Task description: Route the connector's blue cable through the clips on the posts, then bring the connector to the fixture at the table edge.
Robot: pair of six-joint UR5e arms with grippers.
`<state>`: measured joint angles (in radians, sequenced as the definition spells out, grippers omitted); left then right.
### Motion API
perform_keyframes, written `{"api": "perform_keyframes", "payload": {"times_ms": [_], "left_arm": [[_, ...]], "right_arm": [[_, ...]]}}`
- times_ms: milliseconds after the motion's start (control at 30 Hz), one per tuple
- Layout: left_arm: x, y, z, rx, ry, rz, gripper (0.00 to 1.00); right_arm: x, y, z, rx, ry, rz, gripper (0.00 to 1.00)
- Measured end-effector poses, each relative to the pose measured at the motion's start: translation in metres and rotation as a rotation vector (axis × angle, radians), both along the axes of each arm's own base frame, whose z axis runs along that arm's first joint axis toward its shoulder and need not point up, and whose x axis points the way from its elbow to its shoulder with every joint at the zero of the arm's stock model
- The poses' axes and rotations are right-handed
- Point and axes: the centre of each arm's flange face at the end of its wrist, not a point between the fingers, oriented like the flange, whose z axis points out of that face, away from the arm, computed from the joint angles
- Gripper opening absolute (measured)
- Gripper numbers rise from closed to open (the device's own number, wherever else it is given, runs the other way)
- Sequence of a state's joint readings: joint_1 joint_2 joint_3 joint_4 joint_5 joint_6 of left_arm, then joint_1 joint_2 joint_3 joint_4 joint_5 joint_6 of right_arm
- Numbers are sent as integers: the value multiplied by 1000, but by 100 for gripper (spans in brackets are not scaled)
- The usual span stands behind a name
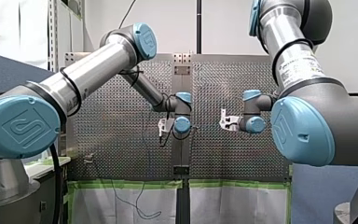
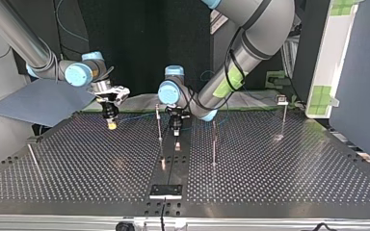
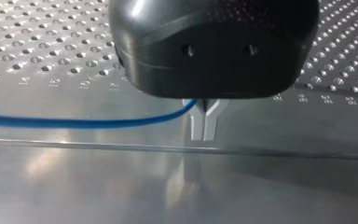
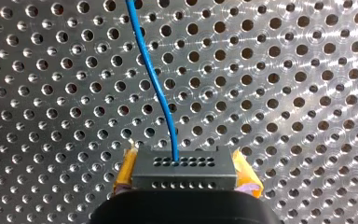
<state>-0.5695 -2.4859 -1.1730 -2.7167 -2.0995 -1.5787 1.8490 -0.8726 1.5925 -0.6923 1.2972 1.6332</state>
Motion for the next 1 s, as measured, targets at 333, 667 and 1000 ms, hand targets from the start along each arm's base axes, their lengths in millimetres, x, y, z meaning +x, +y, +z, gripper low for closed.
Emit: {"api": "perform_keyframes", "payload": {"times_ms": [333,667,1000], "left_arm": [[0,0,0,6,-3,6,0],[-1,0,0,8,-2,6,0],[-1,0,0,11,1,6,0]], "right_arm": [[12,-9,-25,31,16,27,0],[15,-15,-21,30,13,36,0],[15,-21,-16,22,11,33,0]]}}
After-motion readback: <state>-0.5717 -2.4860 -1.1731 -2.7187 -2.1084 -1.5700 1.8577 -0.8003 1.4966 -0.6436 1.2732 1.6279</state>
